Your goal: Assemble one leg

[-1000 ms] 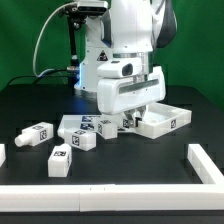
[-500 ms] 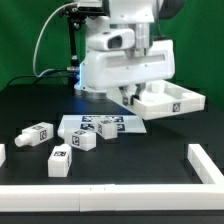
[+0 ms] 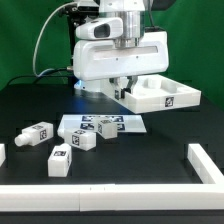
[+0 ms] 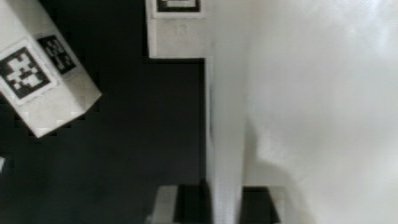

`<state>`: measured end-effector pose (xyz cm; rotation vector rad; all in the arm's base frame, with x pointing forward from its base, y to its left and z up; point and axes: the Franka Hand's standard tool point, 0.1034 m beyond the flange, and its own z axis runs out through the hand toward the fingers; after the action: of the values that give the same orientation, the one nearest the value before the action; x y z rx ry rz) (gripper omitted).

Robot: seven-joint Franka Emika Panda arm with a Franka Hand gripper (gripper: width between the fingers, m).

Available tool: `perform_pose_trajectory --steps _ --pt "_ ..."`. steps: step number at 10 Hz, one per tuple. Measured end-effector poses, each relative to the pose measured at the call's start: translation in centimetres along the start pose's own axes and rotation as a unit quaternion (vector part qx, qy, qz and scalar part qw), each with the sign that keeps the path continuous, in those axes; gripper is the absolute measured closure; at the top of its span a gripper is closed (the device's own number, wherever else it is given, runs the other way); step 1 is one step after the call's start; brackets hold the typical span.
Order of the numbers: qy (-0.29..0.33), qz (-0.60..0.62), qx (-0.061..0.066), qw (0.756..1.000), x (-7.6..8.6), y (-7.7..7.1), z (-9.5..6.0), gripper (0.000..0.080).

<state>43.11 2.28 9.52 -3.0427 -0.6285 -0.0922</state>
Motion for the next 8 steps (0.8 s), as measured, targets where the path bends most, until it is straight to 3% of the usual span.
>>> perform_pose_trajectory --steps 2,4,6,7,8 --pt "0.000 0.021 -0.001 1.000 0.2 0.2 0.0 0.0745" --pt "0.007 0.094 -0.011 0.995 2.5 2.1 -0.5 0.0745" --pt "0.007 0.170 -0.008 0.985 3.6 4.0 -0.3 0.0745" --pt "-0.013 0.181 0.002 0.983 3.5 4.7 -0.1 0.0745" --pt "-0.012 0.182 0.002 0.983 3.8 4.8 -0.1 0.0745"
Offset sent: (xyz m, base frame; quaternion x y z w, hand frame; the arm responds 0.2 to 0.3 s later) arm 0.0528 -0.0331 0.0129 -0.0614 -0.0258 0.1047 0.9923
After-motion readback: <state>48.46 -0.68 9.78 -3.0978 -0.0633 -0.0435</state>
